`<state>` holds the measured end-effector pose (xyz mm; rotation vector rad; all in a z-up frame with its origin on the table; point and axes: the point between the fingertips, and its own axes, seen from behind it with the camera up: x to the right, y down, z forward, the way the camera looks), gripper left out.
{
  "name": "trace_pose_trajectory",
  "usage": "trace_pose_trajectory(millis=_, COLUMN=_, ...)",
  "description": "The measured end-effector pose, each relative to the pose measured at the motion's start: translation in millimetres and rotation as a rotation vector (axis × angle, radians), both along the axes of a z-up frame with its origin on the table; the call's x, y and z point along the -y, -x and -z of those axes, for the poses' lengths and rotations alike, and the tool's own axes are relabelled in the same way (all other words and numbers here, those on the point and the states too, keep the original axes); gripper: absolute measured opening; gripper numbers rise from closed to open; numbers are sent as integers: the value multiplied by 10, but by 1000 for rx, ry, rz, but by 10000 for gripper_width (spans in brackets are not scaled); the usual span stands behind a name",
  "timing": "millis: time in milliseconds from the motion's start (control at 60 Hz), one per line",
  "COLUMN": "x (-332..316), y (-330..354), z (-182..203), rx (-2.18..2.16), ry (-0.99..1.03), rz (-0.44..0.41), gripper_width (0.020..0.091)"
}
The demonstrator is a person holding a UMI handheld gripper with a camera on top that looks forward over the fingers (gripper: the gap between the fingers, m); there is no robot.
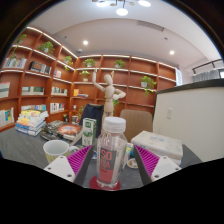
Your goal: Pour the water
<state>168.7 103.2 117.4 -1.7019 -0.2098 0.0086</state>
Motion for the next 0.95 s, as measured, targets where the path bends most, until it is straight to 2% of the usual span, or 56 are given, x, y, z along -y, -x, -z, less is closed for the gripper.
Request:
trace_pose_trajectory(millis=133, x=453, y=-51, z=-34, rx=1, ry=15, rz=40, gripper_width=861)
trace_pose_trajectory(millis=350, x=1116, y=-34, z=-183, rx=-40, ry=13, rz=158, gripper_width=866)
trace_pose_trajectory(millis=483, x=1359, y=73, z=-219, rx=-68, ry=26, rz=180, gripper_width=865)
trace_pose_trajectory(millis=650, x=1475, y=190, z=-337, rx=-103, ry=-8, rz=198, gripper_width=864)
trace_pose_trajectory(millis=950, x=1472, y=484, z=-349, rx=-157, ry=2, rz=144, gripper_width=862)
